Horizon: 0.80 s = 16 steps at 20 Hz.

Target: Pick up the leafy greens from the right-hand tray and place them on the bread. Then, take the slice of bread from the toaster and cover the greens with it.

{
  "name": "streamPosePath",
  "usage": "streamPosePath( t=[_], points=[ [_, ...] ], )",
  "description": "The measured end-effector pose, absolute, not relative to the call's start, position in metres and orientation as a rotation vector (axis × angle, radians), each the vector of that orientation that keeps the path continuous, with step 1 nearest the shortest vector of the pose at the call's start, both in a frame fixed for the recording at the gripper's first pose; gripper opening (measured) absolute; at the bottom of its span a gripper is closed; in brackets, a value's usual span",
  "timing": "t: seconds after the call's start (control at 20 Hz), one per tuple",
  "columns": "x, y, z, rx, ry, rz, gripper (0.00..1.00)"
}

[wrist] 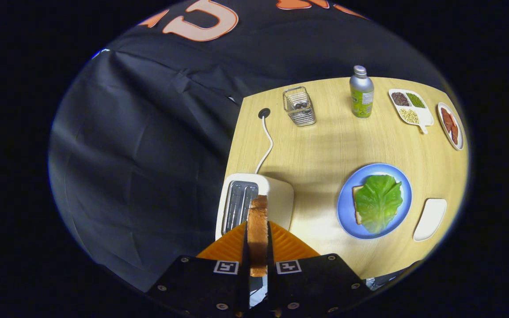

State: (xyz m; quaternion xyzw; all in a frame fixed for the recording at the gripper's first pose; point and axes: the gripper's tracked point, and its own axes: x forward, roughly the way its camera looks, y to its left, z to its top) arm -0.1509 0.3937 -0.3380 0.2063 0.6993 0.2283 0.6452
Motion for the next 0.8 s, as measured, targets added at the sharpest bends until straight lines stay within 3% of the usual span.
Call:
streamPosePath(
  t=[0.8],
  points=[
    [-0.151,0.292,-0.407,0.606,1.604,0.486,0.17]
  ],
)
